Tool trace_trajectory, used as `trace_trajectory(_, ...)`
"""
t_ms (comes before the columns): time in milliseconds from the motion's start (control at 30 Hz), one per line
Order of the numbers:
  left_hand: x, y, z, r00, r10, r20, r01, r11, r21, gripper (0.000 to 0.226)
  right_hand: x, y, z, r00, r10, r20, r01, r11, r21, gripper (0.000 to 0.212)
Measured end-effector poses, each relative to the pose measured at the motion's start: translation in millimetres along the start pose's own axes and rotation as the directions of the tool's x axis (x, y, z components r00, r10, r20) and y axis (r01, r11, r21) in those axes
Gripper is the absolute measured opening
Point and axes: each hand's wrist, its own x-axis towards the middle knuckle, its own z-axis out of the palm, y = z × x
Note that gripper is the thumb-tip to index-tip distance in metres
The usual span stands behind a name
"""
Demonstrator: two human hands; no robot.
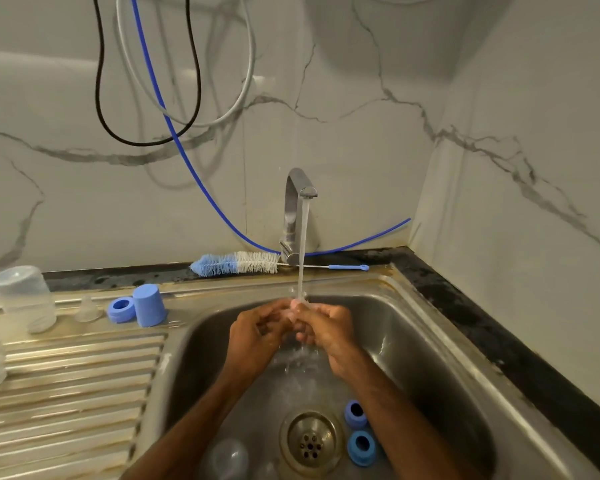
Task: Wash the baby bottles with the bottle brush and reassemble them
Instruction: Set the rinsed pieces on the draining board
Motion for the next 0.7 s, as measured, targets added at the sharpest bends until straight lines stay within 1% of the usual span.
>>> trace_trajectory(67, -0.8, 1.0, -0.1, 0.999, 0.037, -0.012, -0.037, 0.999, 0.032, 0.026, 0.0, -1.2, -2.0, 0.997, 0.073, 0.02, -0.074, 0.997, 0.028, 0.031)
trace_trajectory(133, -1.6, 0.0, -1.3, 0.996, 0.078, -0.045, -0.072, 0.991, 0.116, 0.025, -0.3, -2.8, -3.0, 0.99, 0.11, 0.093, -0.107, 0.993, -0.04, 0.035)
trace_trajectory(233, 0.2, -3.8, -5.6, 0.986, 0.137, -0.09, -0.113, 0.965, 0.236, 0.023, -0.8, -4.2, -1.1, 0.974, 0.122, 0.191, -0.109, 0.991, -0.08, 0.031)
trace_trajectory(300, 0.4, -3.4, -8.9, 0.983, 0.163, -0.088, -0.132, 0.95, 0.285, 0.023, 1.0, -3.9, 0.2, 0.961, 0.121, 0.25, -0.101, 0.991, -0.094, 0.025)
trace_trajectory(367, -0.3, -1.5, -11.7, 0.979, 0.19, -0.068, -0.159, 0.935, 0.318, 0.021, 2.1, -4.0, 0.9, 0.948, 0.122, 0.294, -0.083, 0.987, -0.139, 0.023)
trace_trajectory(433, -0.8, -0.9, -12.2, 0.98, 0.198, -0.028, -0.175, 0.917, 0.36, 0.017, 2.8, -4.4, 0.4, 0.954, 0.094, 0.284, -0.032, 0.976, -0.216, 0.022)
trace_trajectory(500, -0.7, -2.3, -8.7, 0.984, 0.177, 0.009, -0.166, 0.906, 0.389, 0.019, 2.5, -4.3, 0.9, 0.969, 0.063, 0.237, 0.004, 0.962, -0.274, 0.031)
trace_trajectory(567, -0.2, -4.9, -3.9, 0.987, 0.156, 0.024, -0.153, 0.911, 0.383, 0.019, 2.4, -4.8, 2.3, 0.982, 0.041, 0.186, 0.021, 0.948, -0.316, 0.04)
trace_trajectory(700, -4.0, -1.0, 5.7, 0.988, 0.152, 0.008, -0.146, 0.93, 0.338, 0.018, 5.9, -3.0, 4.5, 0.996, -0.016, 0.089, 0.05, 0.917, -0.397, 0.048)
